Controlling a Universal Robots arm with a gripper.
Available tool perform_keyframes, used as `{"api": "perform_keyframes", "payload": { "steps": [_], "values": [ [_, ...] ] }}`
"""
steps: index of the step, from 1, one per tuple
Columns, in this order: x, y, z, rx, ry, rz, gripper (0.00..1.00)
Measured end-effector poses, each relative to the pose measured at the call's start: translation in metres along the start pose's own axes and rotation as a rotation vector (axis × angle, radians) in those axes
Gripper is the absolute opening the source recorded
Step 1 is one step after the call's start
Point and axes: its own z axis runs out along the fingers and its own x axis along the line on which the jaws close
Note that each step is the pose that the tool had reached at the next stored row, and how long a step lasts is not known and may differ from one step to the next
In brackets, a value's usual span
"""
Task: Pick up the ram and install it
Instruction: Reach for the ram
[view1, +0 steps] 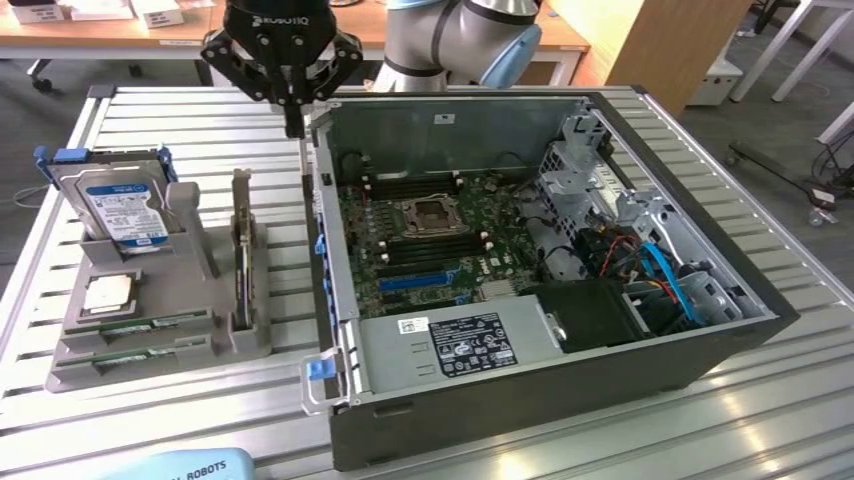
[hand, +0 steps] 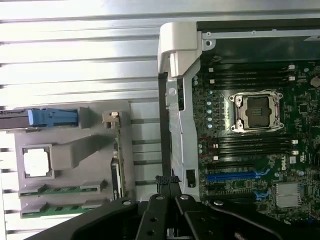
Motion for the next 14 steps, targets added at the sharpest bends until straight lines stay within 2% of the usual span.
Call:
{"api": "perform_keyframes", "payload": {
  "steps": [14],
  "values": [
    [0.041,-0.0029,-0.0010,0.0001,0.0000,0.002,0.10]
  ]
}}
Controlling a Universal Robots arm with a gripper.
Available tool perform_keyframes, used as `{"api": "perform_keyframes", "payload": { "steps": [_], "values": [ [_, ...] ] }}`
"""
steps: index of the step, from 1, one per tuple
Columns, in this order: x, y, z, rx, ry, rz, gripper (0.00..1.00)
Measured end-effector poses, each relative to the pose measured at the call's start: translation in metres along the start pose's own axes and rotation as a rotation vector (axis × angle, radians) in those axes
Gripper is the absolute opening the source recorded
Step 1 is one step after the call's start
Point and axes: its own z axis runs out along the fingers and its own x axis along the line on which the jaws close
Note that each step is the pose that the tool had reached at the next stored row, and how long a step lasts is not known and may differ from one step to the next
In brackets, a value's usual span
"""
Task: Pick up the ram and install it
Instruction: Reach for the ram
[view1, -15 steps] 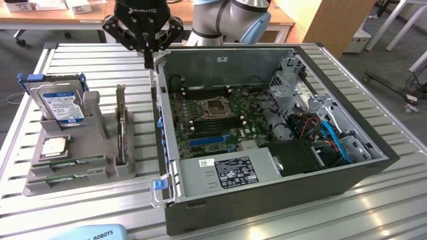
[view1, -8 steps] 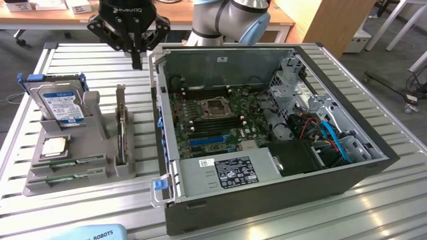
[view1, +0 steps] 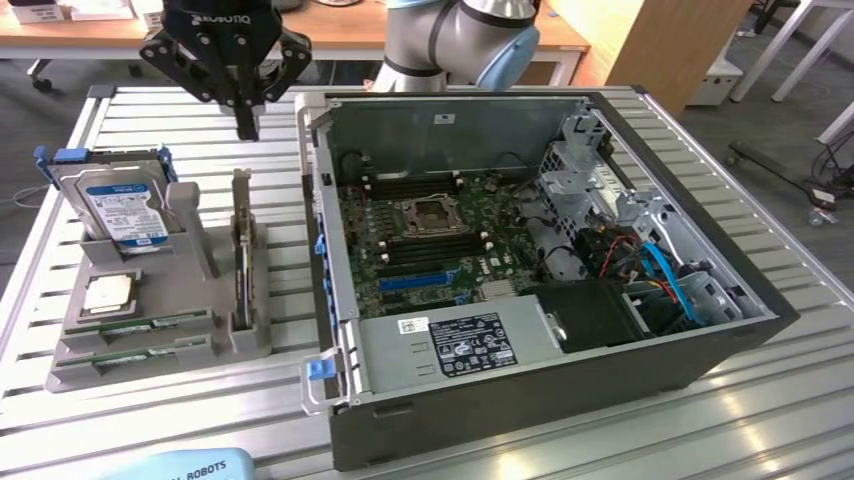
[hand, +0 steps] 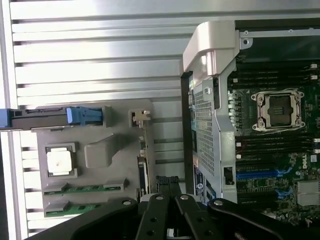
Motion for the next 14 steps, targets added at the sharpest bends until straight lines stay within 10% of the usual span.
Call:
{"api": "perform_keyframes", "payload": {
  "steps": [14],
  "values": [
    [0.039,-0.0029,-0.0007,0.0001,-0.0001,0.003,0.10]
  ]
}}
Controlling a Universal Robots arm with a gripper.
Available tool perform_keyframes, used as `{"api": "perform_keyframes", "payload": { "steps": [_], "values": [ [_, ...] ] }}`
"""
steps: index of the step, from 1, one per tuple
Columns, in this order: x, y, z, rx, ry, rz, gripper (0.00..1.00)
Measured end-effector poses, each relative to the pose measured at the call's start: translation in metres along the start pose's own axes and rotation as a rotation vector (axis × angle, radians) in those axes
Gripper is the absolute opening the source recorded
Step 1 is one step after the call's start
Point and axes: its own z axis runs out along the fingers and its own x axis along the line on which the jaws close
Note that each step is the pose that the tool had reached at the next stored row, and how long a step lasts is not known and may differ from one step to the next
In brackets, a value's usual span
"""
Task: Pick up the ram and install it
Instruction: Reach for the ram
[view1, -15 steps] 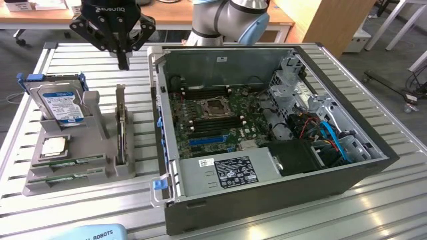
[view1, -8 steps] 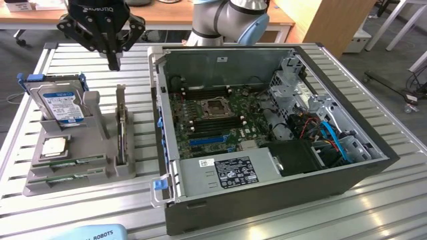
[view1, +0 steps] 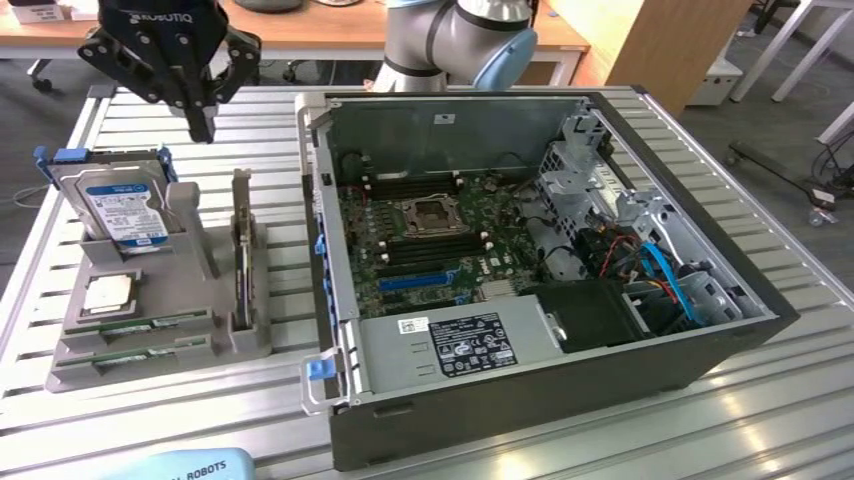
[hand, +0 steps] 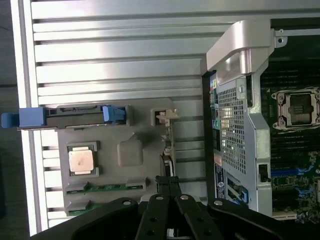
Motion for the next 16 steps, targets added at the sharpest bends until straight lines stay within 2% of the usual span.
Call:
{"api": "perform_keyframes", "payload": {
  "steps": [16],
  "values": [
    [0.044,-0.0034,-0.0009,0.0001,-0.0001,0.004,0.10]
  ]
}}
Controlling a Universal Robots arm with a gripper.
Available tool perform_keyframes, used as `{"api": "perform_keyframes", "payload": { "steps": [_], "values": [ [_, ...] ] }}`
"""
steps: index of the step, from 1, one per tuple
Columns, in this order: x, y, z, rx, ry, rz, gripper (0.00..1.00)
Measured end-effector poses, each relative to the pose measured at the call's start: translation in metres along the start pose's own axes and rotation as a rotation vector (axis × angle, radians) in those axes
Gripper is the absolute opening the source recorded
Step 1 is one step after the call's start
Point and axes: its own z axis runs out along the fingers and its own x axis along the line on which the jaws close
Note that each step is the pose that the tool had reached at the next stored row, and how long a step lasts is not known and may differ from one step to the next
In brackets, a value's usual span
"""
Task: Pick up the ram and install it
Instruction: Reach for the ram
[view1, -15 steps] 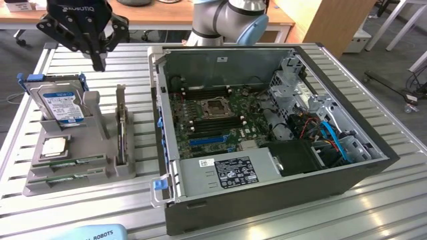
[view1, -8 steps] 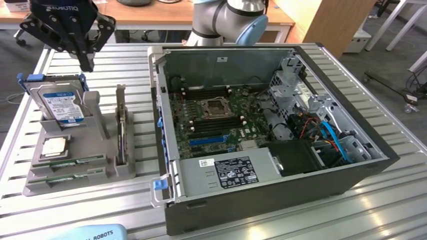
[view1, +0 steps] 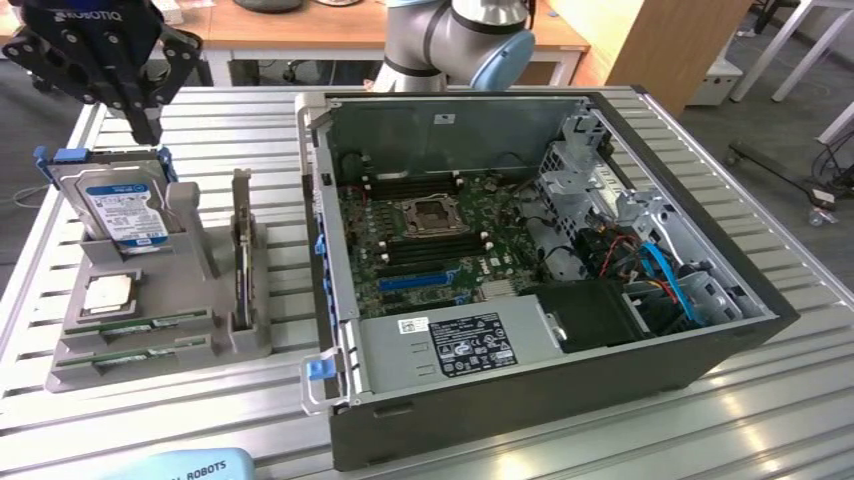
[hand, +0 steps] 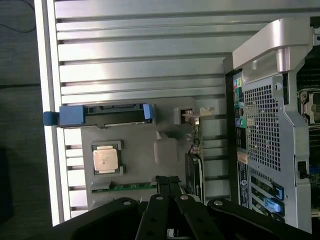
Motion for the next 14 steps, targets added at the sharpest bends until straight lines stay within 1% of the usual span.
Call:
{"api": "perform_keyframes", "payload": {
  "steps": [10,14],
  "values": [
    [0.025,-0.0021,-0.0004,0.0000,-0.0002,0.002,0.10],
    [0.027,-0.0023,-0.0005,0.0000,-0.0001,0.003,0.10]
  ]
}}
